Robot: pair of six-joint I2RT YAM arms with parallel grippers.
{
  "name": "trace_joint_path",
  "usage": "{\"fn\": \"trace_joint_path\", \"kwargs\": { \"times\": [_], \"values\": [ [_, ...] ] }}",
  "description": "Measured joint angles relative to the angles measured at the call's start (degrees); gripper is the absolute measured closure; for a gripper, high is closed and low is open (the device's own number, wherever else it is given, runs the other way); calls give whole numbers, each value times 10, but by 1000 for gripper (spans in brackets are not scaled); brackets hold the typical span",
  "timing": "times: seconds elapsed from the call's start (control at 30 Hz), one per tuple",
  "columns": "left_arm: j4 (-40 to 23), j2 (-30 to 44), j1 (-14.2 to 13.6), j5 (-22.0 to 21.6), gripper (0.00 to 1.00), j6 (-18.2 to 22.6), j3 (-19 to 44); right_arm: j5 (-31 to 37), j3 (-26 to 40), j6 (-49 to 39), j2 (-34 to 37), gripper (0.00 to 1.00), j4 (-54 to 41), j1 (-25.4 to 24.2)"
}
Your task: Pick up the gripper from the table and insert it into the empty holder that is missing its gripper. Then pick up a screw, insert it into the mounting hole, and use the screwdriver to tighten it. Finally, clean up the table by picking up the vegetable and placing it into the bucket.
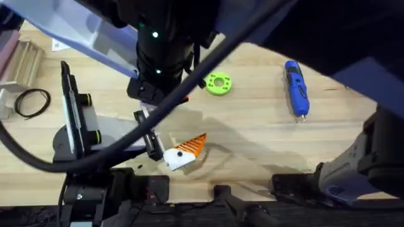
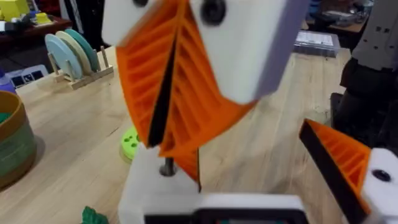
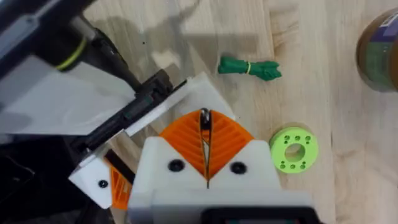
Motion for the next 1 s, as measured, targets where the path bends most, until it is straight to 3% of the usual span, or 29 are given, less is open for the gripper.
{"fn": "trace_joint_path", "kwargs": {
  "times": [1.0],
  "values": [
    [0,0,0,0,14,-6,0,0,1,-2,24,996,0,0]
  ]
}}
